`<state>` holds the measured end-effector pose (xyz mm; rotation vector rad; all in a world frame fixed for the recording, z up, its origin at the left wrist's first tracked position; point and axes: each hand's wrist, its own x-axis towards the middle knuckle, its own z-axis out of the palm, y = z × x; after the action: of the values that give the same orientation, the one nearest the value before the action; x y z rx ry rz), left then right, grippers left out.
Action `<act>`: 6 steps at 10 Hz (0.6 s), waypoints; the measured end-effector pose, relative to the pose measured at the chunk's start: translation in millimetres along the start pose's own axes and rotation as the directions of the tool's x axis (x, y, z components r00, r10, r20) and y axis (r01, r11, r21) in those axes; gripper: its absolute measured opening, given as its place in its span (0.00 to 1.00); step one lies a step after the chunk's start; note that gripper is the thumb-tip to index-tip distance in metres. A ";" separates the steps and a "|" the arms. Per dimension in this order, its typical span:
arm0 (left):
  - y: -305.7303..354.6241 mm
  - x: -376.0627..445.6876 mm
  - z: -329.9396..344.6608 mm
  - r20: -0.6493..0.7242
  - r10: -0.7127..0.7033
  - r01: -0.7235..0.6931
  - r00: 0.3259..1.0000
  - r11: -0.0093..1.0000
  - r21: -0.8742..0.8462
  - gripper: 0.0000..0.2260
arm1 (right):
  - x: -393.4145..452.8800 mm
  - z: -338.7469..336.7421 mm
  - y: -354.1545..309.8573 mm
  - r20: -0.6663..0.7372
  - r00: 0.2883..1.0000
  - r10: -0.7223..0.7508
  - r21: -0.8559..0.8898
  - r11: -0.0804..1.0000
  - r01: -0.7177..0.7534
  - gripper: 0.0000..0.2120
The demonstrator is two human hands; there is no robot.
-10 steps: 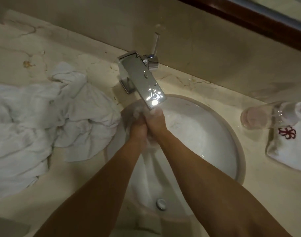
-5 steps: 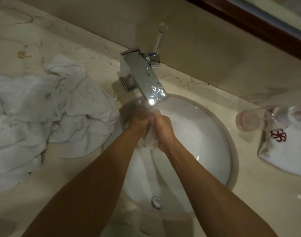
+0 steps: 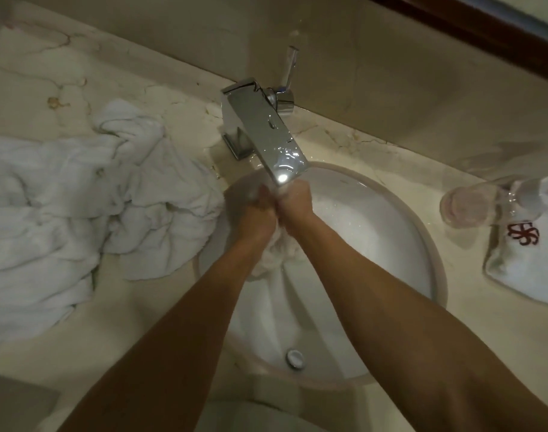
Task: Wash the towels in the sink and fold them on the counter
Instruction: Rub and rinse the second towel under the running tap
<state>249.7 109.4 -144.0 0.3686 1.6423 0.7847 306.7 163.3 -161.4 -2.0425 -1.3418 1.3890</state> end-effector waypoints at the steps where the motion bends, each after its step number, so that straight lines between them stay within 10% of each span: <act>1: 0.2 20.4 -6.2 0.043 -0.022 0.027 0.999 0.991 -0.133 0.21 | -26.6 -8.0 -7.1 0.111 0.993 0.035 0.054 0.998 -0.041 0.13; 3: -24.9 -13.3 -3.1 0.069 0.171 -0.184 0.983 0.892 0.413 0.21 | -29.2 -47.0 51.1 0.012 0.986 0.168 0.187 0.968 -0.167 0.05; 4: -53.7 -10.2 -25.2 -0.016 -0.028 0.030 0.999 0.985 0.168 0.14 | -46.3 -63.6 75.9 0.379 0.873 0.306 0.585 0.652 -0.483 0.09; 5: -64.7 -11.5 -36.8 0.162 -0.315 0.354 0.935 0.858 -0.373 0.22 | -66.0 -73.1 103.0 0.646 0.720 0.251 0.658 0.295 -0.693 0.27; 6: -58.2 -15.8 -35.3 0.405 -0.329 0.507 0.853 0.705 -0.495 0.15 | -78.7 -64.2 103.2 0.670 0.696 0.258 0.576 0.411 -0.707 0.29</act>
<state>230.1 47.3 -169.4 -0.3309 1.0640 0.7933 408.2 60.1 -160.1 -1.4631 0.0478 2.3327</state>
